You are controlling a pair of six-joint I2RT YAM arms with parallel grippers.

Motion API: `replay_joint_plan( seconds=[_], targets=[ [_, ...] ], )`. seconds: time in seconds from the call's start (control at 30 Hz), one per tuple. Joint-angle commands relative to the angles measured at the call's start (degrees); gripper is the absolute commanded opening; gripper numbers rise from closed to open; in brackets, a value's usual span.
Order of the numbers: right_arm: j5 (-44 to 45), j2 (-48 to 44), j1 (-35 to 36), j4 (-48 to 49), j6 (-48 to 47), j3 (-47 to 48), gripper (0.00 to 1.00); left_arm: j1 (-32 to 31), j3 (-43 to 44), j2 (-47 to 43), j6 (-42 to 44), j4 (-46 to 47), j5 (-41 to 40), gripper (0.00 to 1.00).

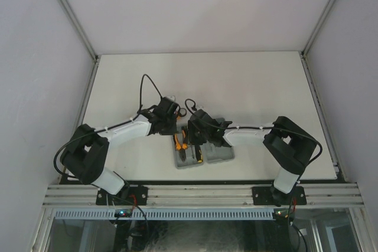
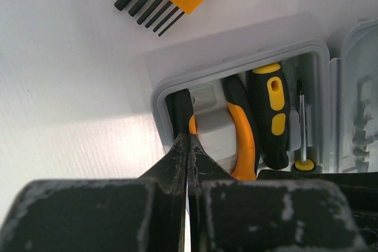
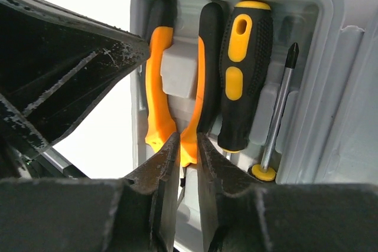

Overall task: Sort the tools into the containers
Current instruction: Place the pliers in the storage box.

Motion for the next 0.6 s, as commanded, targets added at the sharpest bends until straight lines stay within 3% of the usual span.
replay_joint_plan(
  seconds=[0.0,0.57],
  targets=[
    [-0.2,1.1,-0.4,1.9,0.4,2.0,0.16,0.3,3.2,1.0,1.2,1.5,0.9,0.0],
    [8.0,6.3,1.6,-6.9,1.0,3.1,0.12,0.3,4.5,7.5,0.8,-4.2,0.5,0.0]
  ],
)
